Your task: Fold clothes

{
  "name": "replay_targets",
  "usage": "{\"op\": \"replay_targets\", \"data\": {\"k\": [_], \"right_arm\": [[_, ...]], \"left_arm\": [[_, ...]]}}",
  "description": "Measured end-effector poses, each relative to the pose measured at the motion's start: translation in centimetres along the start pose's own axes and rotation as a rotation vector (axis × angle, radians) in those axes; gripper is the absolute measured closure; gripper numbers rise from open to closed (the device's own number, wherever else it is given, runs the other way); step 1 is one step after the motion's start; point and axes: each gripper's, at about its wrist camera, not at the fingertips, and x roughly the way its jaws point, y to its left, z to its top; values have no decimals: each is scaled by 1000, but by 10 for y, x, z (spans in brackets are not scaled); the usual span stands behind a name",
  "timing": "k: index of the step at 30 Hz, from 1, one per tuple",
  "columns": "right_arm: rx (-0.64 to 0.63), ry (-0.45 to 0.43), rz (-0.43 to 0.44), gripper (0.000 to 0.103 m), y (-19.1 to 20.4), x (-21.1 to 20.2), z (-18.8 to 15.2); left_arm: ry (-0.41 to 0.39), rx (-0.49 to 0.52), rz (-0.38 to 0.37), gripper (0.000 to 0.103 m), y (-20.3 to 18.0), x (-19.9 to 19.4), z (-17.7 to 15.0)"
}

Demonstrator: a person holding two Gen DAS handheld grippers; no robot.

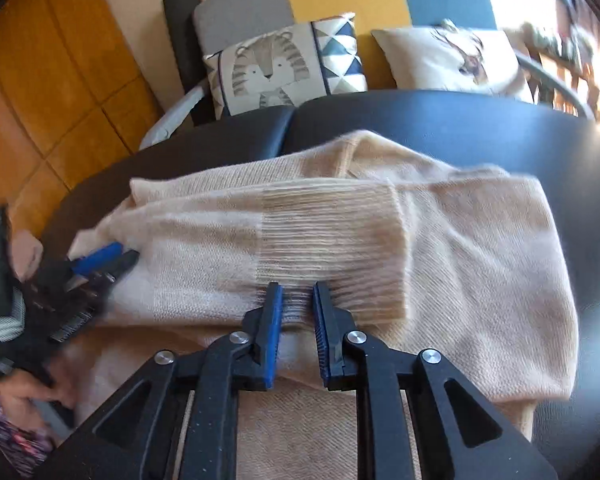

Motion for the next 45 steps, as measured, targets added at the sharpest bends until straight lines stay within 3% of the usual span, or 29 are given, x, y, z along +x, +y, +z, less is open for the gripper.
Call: {"op": "replay_targets", "data": {"k": [2,5,8,11,16,18,21,24,27,30,35,38,40,45], "right_arm": [[12,-26,-29,83,6,-7,8],[-91,-71,36,83,35,-3,23],[-158,-37,104,83,65,25,37],[-220,37,77,83,80,61,45],[-112,-15,17,90,60,66,57],[-56,-40,32,85,52,49,55],[-72,-68,87,85,50,20,42],[-118,-23,21,85,46,11,27],[-88,-5,-25,85,25,3,9],[-16,-18,13,85,8,0,3],[-5,-35,8,84,4,-1,2],[13,-49,52,79,3,-18,-2],[-8,-41,69,70,7,-30,-13],[-65,11,53,69,15,-51,-42]], "left_arm": [[6,-7,-11,69,1,4,-2],[0,-7,-8,69,1,4,-3],[-4,14,17,69,-6,3,-3],[-9,15,20,69,-7,4,-8],[-14,18,20,68,-6,2,-12],[-15,11,15,68,-5,2,-12],[-14,7,11,68,-4,3,-11],[-14,3,6,68,-3,4,-9],[-12,-4,-4,68,-2,4,-8],[-9,-8,-11,68,-1,4,-7],[6,-61,-66,68,16,-9,-4],[-2,-54,-35,69,31,-31,-17],[-4,-57,-28,69,42,-46,-29],[-7,-69,-43,69,59,-72,-61]]}}
